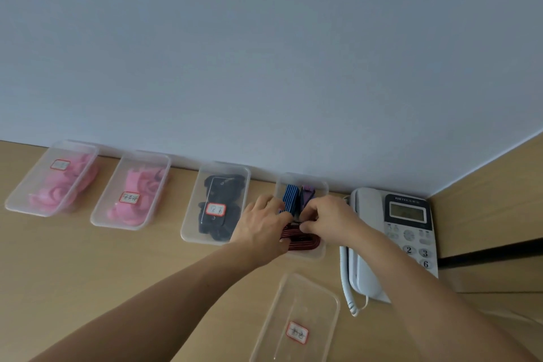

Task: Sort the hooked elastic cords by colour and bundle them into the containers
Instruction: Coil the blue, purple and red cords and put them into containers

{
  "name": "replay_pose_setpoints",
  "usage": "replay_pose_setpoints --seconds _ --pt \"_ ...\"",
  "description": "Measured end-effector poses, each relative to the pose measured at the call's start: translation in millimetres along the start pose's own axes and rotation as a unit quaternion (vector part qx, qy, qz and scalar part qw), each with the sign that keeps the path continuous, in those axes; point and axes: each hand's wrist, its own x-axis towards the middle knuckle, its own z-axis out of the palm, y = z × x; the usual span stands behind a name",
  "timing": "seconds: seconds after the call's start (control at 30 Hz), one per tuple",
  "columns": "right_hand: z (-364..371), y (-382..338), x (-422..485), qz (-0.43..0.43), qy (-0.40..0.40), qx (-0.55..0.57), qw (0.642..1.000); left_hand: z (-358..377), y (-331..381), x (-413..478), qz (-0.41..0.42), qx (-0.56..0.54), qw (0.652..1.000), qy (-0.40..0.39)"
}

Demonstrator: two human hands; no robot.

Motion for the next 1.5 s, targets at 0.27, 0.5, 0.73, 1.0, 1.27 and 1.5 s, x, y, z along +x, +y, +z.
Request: replay_pose_setpoints --seconds 0.27,0.5,0.73,1.0,1.27,1.5 --pt "6.8 -5.7 -10.8 -0.076 0.035 -0.062 0.995 6.9 -2.2 0.7 0.006 -0.021 0.999 0.035" --pt "5.2 1.6 -10.4 -0.051 0.045 -0.079 0.995 6.4 -3.4 1.4 0.012 -0.015 0.999 0.03" --pt "11.1 -3.3 -7.3 -0.045 -0.005 -0.113 0.993 4.6 -2.9 1.6 0.009 -0.006 1.0 0.011" --pt "10.1 -5.4 -4.5 -0.033 0.042 -0.041 0.998 4.1 -2.5 3.2 0.003 0.004 1.0 -0.006" --pt "10.5 0.2 -5.5 -0.105 0.099 -0.004 0.989 5.6 -2.9 3.0 0.003 0.0 1.0 0.001" --pt "23.6 9.8 -3.9 -0.058 0.135 0.034 0.989 6.8 -3.8 2.3 0.007 -0.007 1.0 0.025"
